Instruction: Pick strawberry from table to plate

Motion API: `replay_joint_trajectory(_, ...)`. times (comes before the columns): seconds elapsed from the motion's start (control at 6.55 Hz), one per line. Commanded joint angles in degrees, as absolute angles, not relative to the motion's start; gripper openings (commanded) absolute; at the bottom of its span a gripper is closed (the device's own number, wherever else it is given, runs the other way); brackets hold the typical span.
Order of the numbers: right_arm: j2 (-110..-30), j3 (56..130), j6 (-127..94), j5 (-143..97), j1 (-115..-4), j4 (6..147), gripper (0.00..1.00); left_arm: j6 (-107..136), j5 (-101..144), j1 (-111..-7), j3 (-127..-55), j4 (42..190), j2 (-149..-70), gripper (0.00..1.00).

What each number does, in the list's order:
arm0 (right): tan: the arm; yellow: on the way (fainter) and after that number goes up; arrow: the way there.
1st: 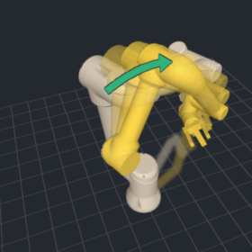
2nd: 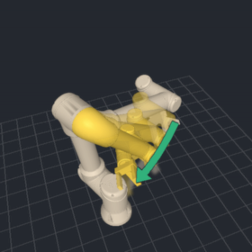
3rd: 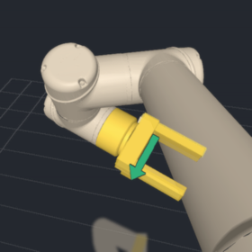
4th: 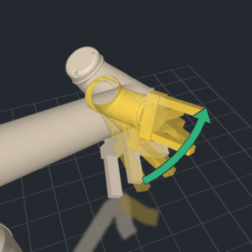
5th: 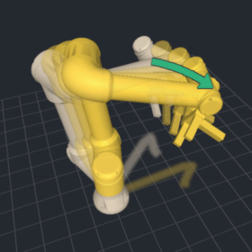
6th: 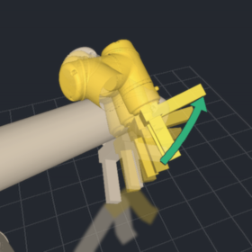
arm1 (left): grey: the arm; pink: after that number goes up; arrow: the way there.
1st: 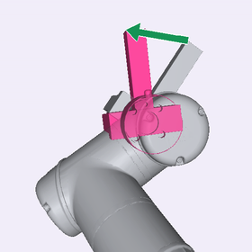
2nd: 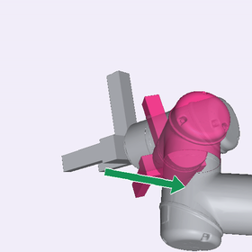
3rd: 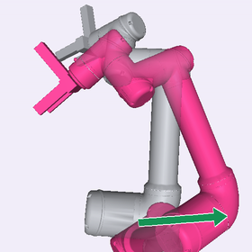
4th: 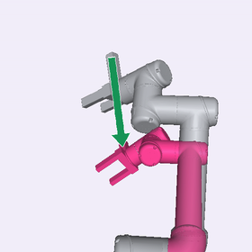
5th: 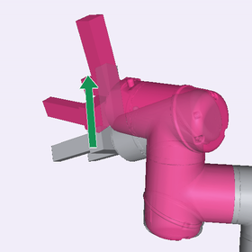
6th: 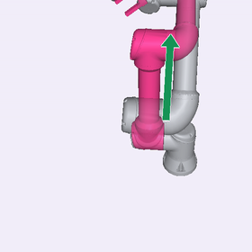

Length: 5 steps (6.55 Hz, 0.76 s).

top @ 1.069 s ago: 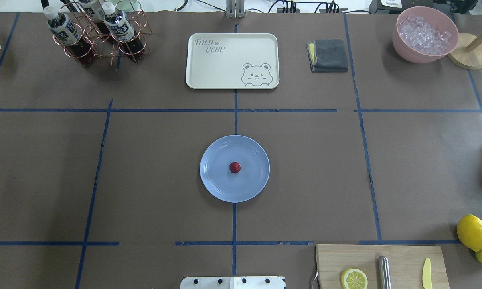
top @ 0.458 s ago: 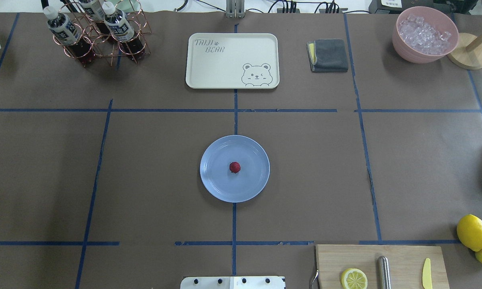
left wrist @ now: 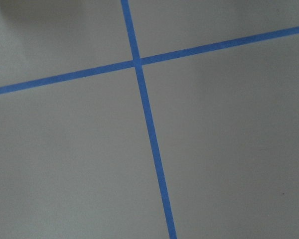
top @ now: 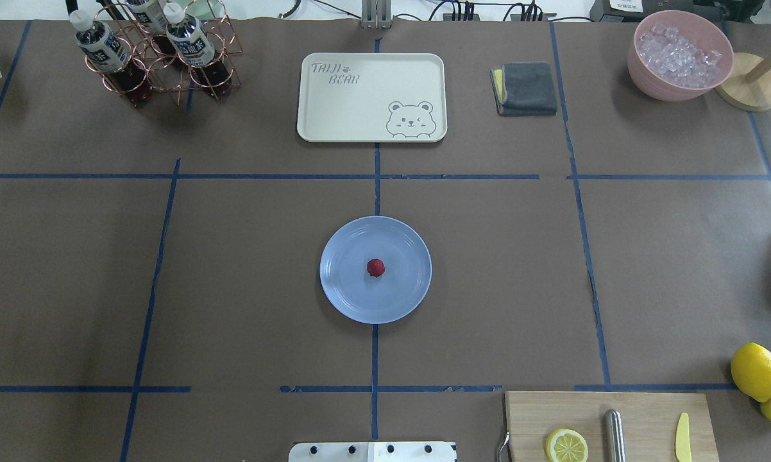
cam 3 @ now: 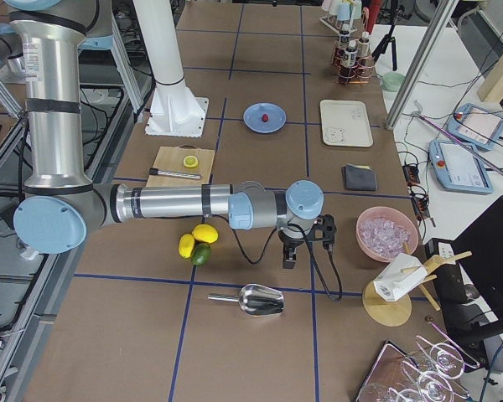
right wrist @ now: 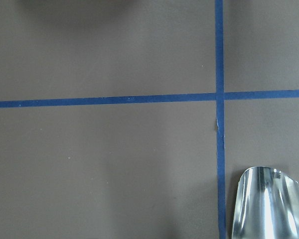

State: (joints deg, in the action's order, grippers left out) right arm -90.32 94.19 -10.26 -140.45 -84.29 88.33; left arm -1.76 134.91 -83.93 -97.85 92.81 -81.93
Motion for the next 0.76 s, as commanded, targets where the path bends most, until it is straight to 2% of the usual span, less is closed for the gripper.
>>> replay_joint_trajectory(0.0,-90.26,94.13,-10.28,-140.45,-84.29,88.33,1.00,-2.63,135.00,-84.28,-97.91,88.95,-82.79,1.00)
replay_joint_trajectory(0.61,-90.26,94.13,-10.28,-140.45,-84.29,88.42,1.00,-6.77,135.44,-86.22,-97.21,86.22,-85.07,1.00)
